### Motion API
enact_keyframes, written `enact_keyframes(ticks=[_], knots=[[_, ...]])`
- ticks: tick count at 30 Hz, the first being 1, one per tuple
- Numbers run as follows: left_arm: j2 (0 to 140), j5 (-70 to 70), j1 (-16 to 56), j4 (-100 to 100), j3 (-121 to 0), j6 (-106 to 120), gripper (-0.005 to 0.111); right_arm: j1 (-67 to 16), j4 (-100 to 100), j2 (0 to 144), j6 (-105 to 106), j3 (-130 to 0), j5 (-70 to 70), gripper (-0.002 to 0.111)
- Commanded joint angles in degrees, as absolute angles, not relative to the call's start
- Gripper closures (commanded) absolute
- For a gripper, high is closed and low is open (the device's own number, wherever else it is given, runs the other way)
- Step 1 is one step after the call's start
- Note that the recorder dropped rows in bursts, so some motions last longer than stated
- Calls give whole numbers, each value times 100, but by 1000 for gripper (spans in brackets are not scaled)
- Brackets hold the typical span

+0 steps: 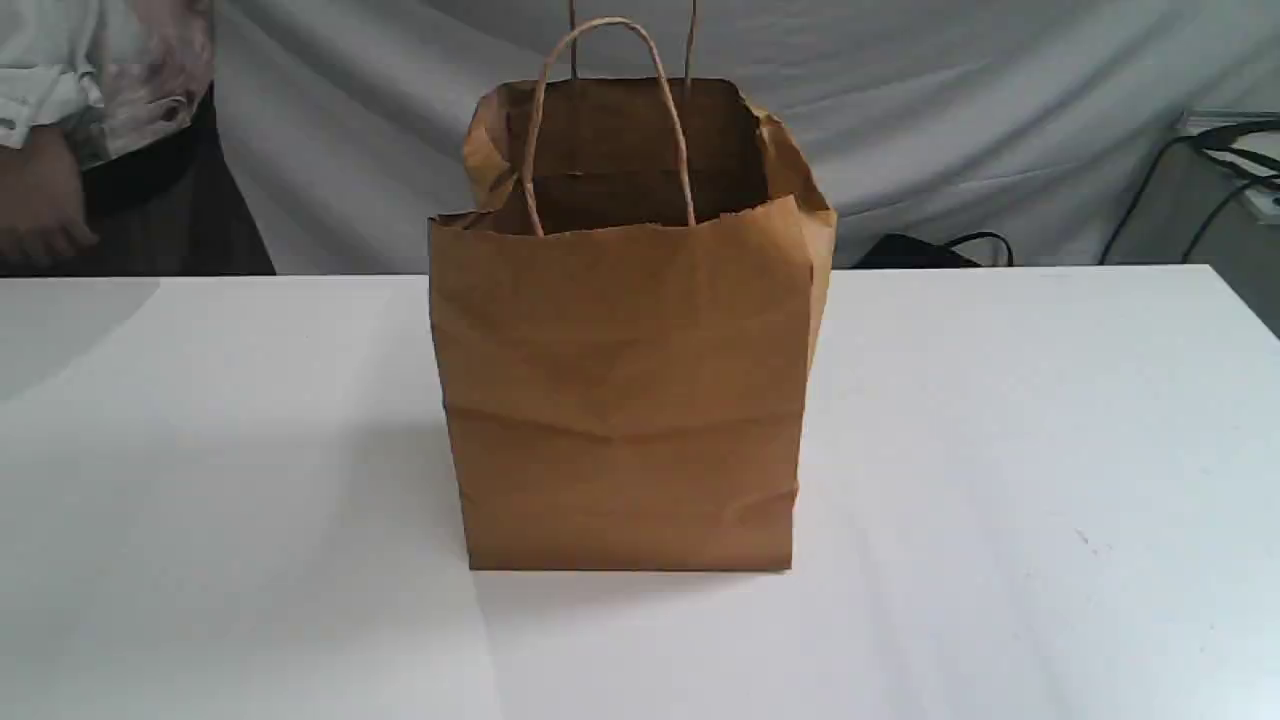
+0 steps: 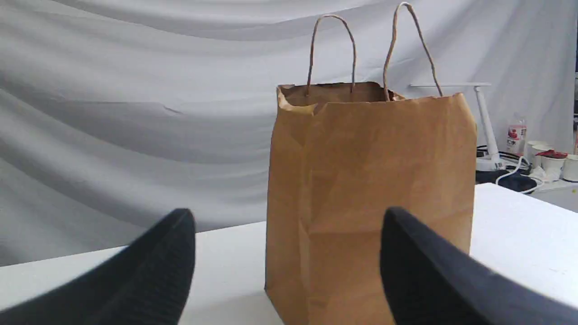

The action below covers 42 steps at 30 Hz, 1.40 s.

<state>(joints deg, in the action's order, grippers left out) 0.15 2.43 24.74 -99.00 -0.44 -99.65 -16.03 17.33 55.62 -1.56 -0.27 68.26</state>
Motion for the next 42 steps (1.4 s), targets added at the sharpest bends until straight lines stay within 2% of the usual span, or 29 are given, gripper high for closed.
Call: enact_keyframes(ticks=[1, 20, 24, 27, 30, 33, 42], knots=[[0, 300, 2463, -9825, -20, -10026, 45, -1598, 1788, 5562, -171, 0, 6781, 45], [0, 300, 2463, -9825, -20, -10026, 45, -1608, 1642, 5562, -195, 0, 6672, 45], [0, 300, 2463, -9825, -20, -10026, 45, -1608, 1317, 5122, 590, 0, 4787, 45], [0, 300, 2463, -9825, -20, -10026, 45, -1597, 2112, 4293, 1250, 0, 3205, 45], [0, 300, 2463, -9825, -20, -10026, 45, -1587, 3385, 3325, 2795, 0, 2525, 45], [0, 300, 2463, -9825, -20, -10026, 45, -1522, 3786, 2461, 3853, 0, 2055, 45], [0, 300, 2463, -9825, -20, -10026, 45, -855, 3812, 896, 4193, 0, 538, 45]])
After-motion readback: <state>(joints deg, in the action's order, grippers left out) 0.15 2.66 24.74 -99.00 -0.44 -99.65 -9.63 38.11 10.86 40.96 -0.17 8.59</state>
